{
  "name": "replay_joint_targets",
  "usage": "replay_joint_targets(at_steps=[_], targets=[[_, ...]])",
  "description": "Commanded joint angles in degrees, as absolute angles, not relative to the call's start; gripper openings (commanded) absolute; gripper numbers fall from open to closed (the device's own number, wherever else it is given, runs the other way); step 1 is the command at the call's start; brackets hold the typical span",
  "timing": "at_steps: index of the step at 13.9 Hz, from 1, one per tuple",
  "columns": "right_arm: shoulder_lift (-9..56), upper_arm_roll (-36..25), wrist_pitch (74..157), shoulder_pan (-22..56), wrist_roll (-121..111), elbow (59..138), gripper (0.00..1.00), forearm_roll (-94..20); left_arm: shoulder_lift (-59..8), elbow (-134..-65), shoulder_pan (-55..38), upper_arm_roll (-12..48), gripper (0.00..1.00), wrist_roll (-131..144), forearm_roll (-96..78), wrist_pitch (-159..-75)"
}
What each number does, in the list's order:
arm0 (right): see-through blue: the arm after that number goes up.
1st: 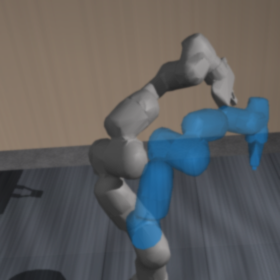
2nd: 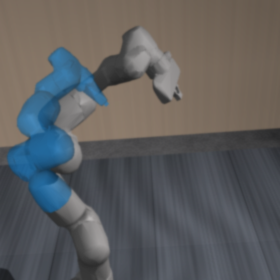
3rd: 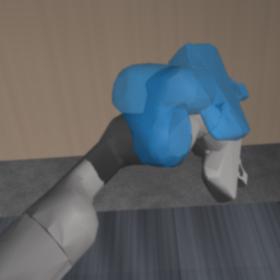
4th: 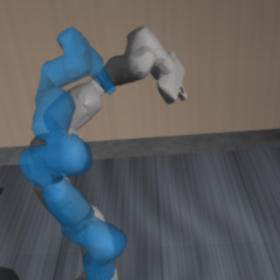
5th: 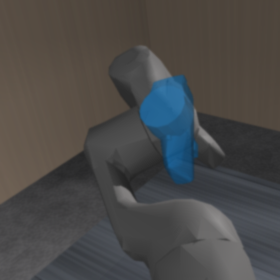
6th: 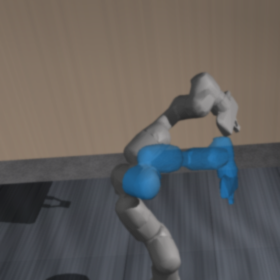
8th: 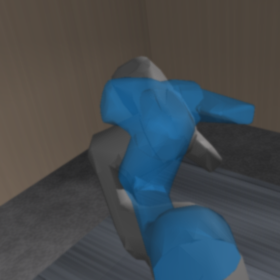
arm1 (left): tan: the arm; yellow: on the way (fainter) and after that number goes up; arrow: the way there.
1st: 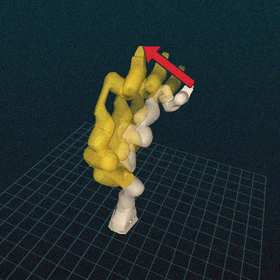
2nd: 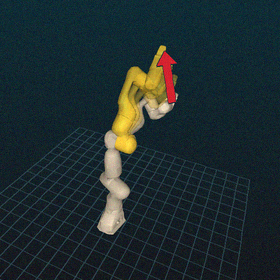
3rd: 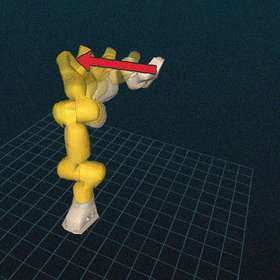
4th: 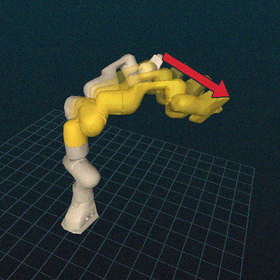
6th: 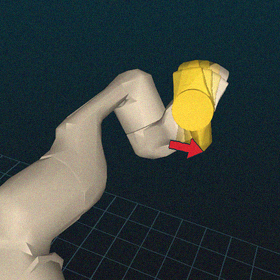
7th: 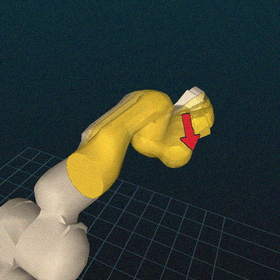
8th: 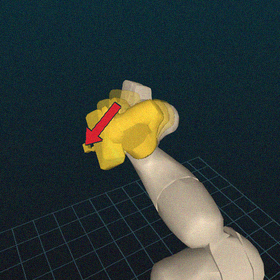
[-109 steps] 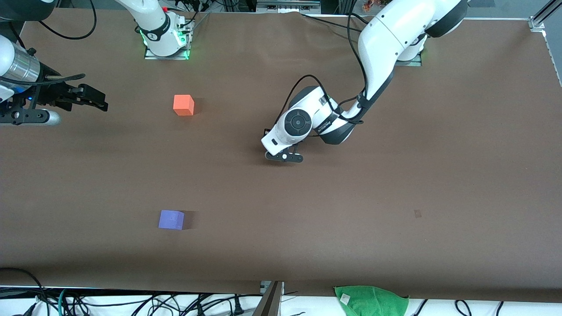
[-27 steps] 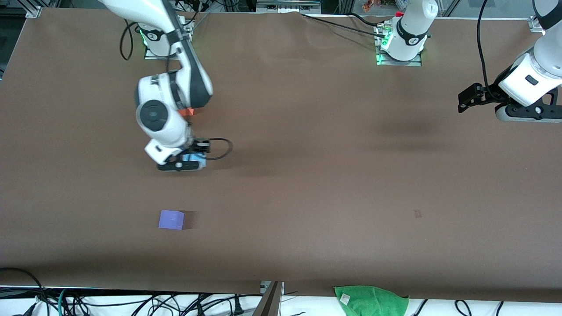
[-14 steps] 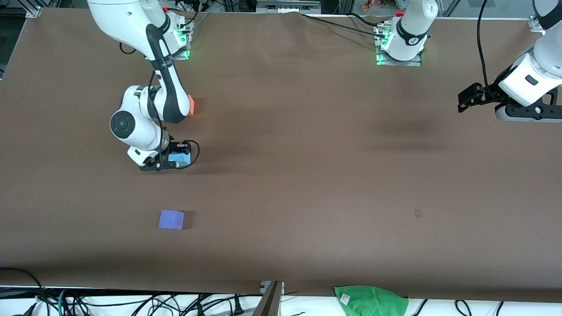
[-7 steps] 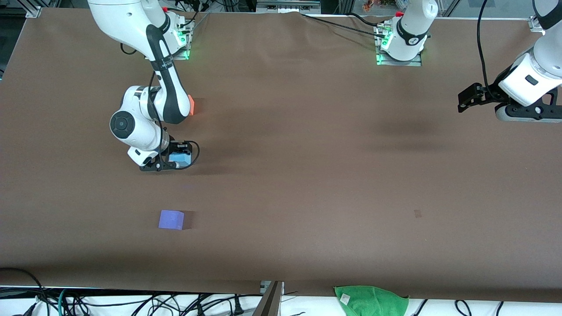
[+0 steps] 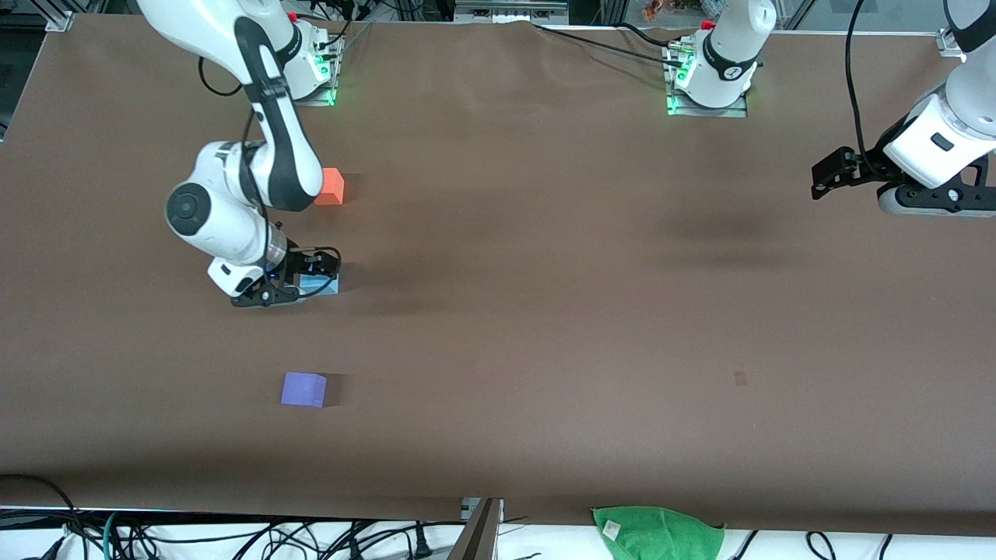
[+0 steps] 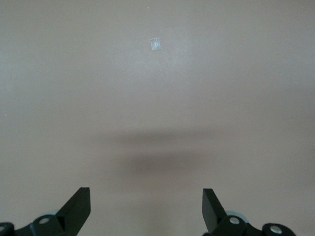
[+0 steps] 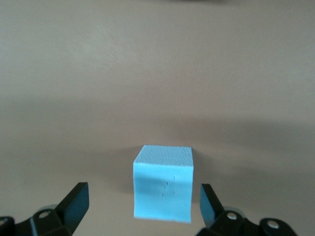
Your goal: Place blue block between orange and purple blocks
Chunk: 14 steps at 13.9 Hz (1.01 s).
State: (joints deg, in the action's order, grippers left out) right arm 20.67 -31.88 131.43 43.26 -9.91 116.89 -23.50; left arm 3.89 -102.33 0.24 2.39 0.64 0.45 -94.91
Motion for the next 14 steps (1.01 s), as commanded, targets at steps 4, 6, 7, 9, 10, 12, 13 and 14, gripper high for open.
replay_joint_targets(at_steps=[4,6,7,9,10,12,13,14], targets=[[12.66,-35.86,108.33,43.42,-6.43,103.57,0.99,-14.7,4.48,-102.39,0.88,2.55,1.0,-0.26,-0.88,-94.39],[12.3,-36.03,99.97,43.51,-4.76,97.24,1.0,-12.14,4.48,-102.39,0.88,2.55,1.0,-0.26,-0.88,-94.39],[12.22,-35.95,96.63,43.51,-3.96,94.42,0.99,-9.52,4.48,-102.39,0.88,2.46,1.0,-0.26,-0.88,-94.39],[11.87,-35.77,94.39,43.51,-4.56,89.41,0.99,-6.6,4.48,-102.39,0.88,2.46,1.0,-0.26,-0.88,-94.31],[12.39,-36.12,95.26,43.16,-5.09,88.69,0.99,-7.64,4.48,-102.39,0.88,2.37,1.0,-0.26,-0.88,-94.31],[11.35,-34.11,94.49,41.06,-4.58,88.07,1.0,-8.0,4.39,-102.31,0.88,2.37,1.0,-0.35,-0.88,-94.04],[9.86,-30.71,94.22,38.26,-4.05,88.24,1.0,-8.09,4.31,-102.39,0.88,2.29,1.0,-0.35,-0.97,-93.96],[8.36,-25.89,93.35,33.71,-3.09,88.33,0.99,-8.0,4.31,-102.39,1.05,2.2,1.0,-0.53,-0.97,-93.96]])
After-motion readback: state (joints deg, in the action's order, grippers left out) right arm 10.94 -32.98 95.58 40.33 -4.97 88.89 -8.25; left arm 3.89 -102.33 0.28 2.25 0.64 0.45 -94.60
